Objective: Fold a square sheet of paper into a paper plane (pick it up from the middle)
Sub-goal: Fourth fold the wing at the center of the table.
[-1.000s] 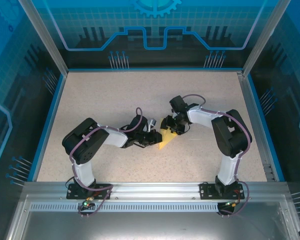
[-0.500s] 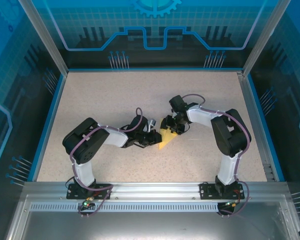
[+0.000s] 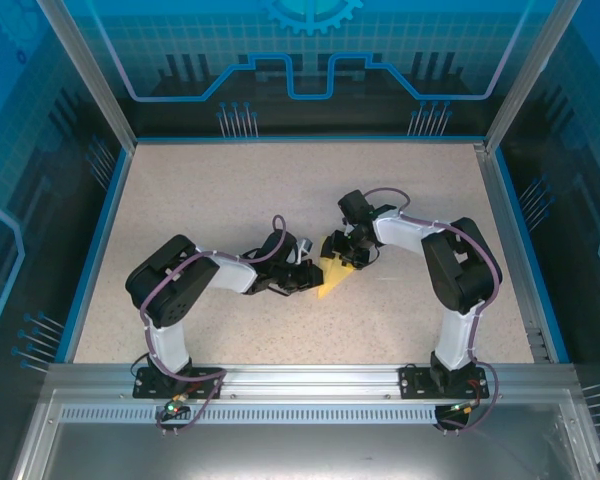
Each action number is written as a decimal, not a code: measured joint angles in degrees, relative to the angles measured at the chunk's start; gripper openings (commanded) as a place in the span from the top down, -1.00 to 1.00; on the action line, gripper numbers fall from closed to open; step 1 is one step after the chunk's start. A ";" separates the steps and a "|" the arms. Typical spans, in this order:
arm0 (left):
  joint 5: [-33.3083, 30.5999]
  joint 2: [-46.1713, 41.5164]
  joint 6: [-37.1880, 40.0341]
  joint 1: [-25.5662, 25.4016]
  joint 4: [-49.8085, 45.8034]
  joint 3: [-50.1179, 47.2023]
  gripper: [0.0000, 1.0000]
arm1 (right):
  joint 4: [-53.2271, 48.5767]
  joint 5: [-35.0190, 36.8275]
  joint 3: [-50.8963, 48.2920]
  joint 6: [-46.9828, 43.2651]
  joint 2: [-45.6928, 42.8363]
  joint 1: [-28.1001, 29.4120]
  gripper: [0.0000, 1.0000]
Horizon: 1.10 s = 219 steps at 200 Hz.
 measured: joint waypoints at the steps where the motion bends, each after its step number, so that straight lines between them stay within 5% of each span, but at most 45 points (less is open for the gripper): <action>1: -0.02 0.00 0.00 0.00 -0.04 0.00 0.72 | -0.02 0.00 0.00 0.00 0.00 0.00 -0.19; 88: -0.98 0.00 -0.02 -0.20 -1.33 0.44 0.76 | -0.35 0.59 0.09 -0.24 0.02 0.02 -0.12; 155: -1.16 0.00 -0.02 -0.20 -2.45 0.92 0.78 | 2.99 0.52 -3.96 -3.91 -4.61 0.33 -0.25; 219: -1.44 0.00 -0.02 -0.22 -3.28 1.29 0.80 | 11.45 -3.37 -13.94 -10.95 -17.46 -0.52 0.24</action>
